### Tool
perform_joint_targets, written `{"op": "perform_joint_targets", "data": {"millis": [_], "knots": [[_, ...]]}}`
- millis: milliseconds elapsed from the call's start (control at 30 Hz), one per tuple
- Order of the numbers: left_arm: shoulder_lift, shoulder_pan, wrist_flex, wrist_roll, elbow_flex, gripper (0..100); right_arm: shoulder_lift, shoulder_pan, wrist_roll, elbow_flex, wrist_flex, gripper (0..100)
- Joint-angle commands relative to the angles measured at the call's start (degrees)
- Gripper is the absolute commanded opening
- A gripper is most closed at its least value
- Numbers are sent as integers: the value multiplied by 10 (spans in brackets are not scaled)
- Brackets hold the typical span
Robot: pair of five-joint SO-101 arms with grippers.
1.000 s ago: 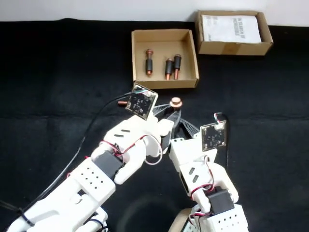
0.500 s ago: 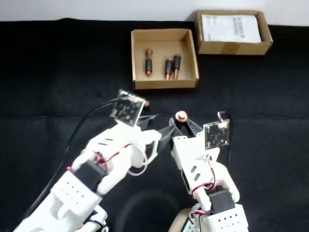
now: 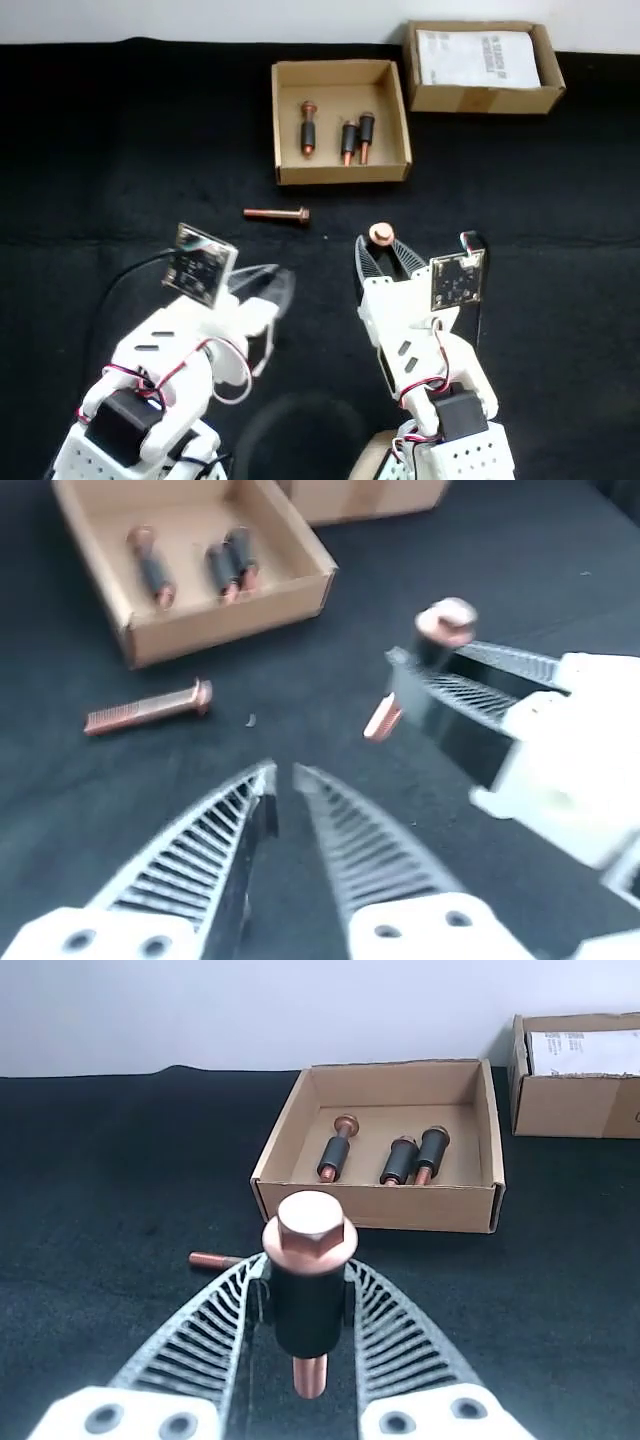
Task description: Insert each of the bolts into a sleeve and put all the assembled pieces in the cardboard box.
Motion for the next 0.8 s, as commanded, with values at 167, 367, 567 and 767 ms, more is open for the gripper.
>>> {"op": "perform_joint_targets", "data": {"millis": [167, 367, 567, 767], "knots": [[-95, -137, -12, -3, 69, 9, 121, 7, -4, -143, 29, 6], [-125, -255, -112, -3, 160, 9, 355, 7, -26, -327, 28, 6], [-125, -343, -192, -2, 225, 9, 568, 7, -48, -499, 29, 6], [-125, -380, -213, 2, 256, 9, 733, 7, -48, -656, 29, 6]]}}
